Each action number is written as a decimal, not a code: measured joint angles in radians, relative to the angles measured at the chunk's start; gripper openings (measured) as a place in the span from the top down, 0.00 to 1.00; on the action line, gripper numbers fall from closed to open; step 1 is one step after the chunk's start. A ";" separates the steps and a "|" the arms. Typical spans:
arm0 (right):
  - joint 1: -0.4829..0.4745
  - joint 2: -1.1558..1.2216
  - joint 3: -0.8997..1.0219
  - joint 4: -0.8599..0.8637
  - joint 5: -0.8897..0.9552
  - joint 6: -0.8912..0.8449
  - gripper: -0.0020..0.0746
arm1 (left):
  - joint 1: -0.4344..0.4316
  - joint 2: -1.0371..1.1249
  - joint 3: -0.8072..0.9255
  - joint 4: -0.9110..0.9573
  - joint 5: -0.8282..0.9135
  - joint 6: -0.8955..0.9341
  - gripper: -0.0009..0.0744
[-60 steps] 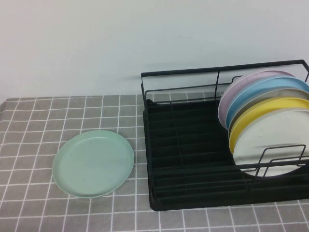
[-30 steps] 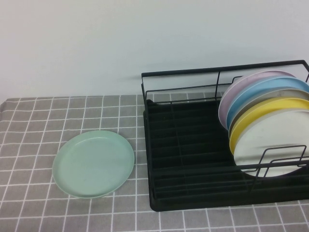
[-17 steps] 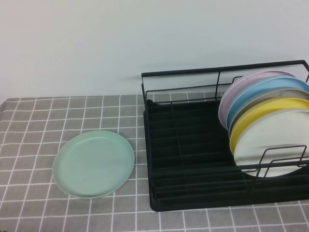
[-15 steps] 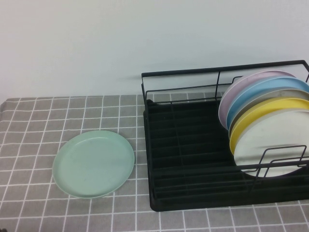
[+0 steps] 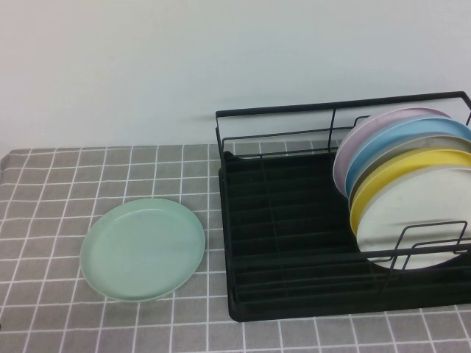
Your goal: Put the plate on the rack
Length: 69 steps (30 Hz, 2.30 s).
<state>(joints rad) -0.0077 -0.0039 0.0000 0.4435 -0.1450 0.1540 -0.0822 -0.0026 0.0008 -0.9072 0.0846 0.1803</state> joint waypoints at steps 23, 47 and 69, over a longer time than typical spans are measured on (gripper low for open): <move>0.000 0.000 0.000 0.002 -0.008 0.000 0.98 | 0.000 0.000 0.000 -0.488 -0.061 0.000 0.99; 0.000 0.172 -0.421 -0.076 0.298 -0.286 0.98 | 0.000 0.000 -0.273 -0.505 0.073 0.715 0.99; 0.000 0.458 -0.562 0.170 0.631 -0.531 0.98 | 0.000 0.693 -0.571 0.000 0.231 0.609 0.99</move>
<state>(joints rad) -0.0077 0.4545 -0.5619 0.6133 0.4857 -0.3775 -0.0822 0.6900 -0.5706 -0.9075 0.3159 0.7890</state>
